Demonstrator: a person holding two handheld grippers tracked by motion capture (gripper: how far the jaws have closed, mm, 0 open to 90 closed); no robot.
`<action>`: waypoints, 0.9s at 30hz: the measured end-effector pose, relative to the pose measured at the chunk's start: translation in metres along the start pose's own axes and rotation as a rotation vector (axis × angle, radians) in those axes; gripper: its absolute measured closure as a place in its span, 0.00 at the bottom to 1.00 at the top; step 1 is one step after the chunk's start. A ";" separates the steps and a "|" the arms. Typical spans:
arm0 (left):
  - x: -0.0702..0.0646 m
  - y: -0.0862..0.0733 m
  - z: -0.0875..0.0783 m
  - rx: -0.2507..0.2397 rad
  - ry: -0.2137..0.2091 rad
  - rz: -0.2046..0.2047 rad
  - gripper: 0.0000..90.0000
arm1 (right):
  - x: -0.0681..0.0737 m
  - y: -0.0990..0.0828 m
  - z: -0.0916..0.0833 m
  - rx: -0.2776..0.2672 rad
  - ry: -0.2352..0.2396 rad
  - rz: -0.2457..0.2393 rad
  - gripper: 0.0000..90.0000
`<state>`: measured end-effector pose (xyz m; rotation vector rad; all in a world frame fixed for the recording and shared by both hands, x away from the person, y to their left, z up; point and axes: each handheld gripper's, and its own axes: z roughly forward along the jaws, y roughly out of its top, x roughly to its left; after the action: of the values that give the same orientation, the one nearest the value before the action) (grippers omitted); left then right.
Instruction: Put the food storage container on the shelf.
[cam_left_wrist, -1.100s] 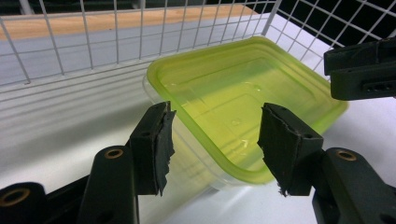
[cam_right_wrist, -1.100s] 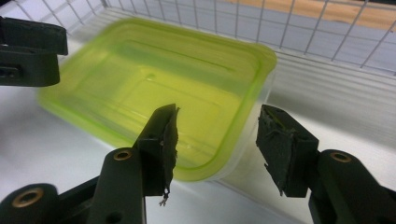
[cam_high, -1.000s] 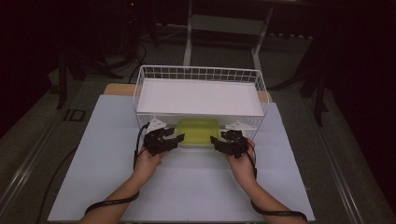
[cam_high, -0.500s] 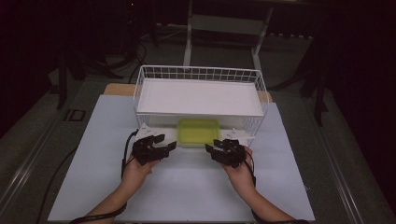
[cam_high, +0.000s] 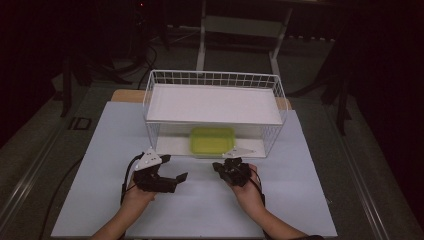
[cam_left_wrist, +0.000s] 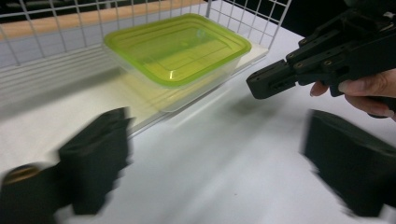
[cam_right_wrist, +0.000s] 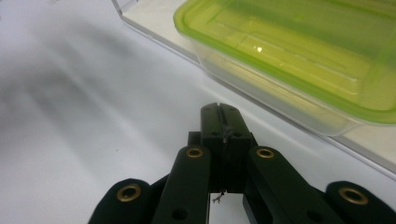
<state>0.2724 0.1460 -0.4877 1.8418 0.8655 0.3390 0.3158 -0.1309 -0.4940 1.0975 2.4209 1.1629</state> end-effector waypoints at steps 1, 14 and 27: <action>0.000 -0.002 -0.001 -0.002 0.009 0.001 0.00 | 0.000 -0.001 0.002 0.000 -0.001 0.002 1.00; 0.007 -0.016 -0.005 -0.072 0.064 0.000 0.00 | -0.007 0.007 0.028 0.012 -0.033 0.012 1.00; 0.010 -0.018 -0.005 -0.078 0.065 -0.001 0.00 | -0.022 0.018 0.050 0.012 -0.072 0.042 1.00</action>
<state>0.2693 0.1600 -0.5036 1.7663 0.8851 0.4280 0.3654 -0.1109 -0.5153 1.1791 2.3644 1.1026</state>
